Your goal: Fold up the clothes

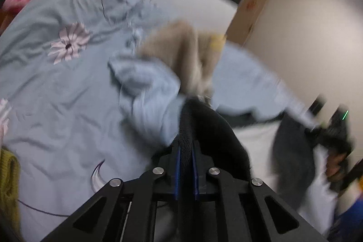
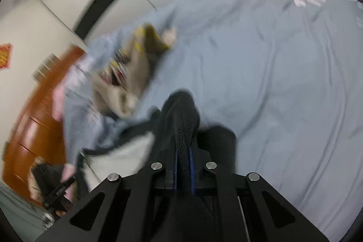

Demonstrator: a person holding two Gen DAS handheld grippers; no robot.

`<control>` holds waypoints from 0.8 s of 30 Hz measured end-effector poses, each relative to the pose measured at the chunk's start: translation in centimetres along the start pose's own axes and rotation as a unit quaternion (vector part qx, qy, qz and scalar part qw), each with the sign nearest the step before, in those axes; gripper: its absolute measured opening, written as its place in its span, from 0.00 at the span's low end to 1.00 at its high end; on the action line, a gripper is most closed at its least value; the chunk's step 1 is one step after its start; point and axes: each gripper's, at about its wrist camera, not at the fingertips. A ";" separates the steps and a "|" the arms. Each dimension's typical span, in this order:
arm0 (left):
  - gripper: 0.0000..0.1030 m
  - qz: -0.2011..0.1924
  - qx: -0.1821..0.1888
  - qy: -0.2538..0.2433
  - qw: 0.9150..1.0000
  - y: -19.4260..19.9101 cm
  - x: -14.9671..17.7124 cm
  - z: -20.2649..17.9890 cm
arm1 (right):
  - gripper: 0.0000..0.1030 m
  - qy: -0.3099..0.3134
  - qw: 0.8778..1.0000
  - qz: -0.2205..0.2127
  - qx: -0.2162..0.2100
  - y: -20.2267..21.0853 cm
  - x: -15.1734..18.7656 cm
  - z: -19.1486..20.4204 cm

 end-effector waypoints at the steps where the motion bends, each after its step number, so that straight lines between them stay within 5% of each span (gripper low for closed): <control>1: 0.09 -0.011 0.003 0.011 1.000 0.4 -0.4 0.4 | 0.08 -0.007 1.000 -0.025 -0.015 1.1 -0.5 -0.3; 4: 0.09 0.004 0.001 0.045 0.999 -1.0 -1.0 1.7 | 0.08 -0.037 0.998 -0.052 0.004 1.6 -1.1 -2.2; 9: 0.09 0.069 -0.016 0.066 0.995 -5.3 1.4 2.9 | 0.08 -0.079 0.995 -0.006 0.065 -1.3 1.2 -5.8; 15: 0.14 0.079 0.010 0.088 0.993 -5.4 1.7 3.8 | 0.11 -0.074 0.995 0.006 0.060 -1.0 1.1 -6.1; 17: 0.22 0.070 -0.004 0.074 0.995 -4.4 1.3 3.4 | 0.13 -0.042 0.996 0.009 0.080 -0.7 0.2 -4.7; 19: 0.43 0.061 -0.018 0.056 0.996 -3.7 0.8 2.9 | 0.23 -0.001 0.994 0.010 0.112 -0.9 -0.7 -3.0; 24: 0.57 0.044 -0.043 0.004 0.998 -3.4 -0.5 1.0 | 0.37 0.057 0.990 0.046 0.117 -3.1 -1.7 0.4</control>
Point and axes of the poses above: each gripper's, at about its wrist camera, not at the fingertips, and y roughly against the way its jaws point, z to its left, x to its underside, and after that the axes turned 10 degrees about -x, right-handed
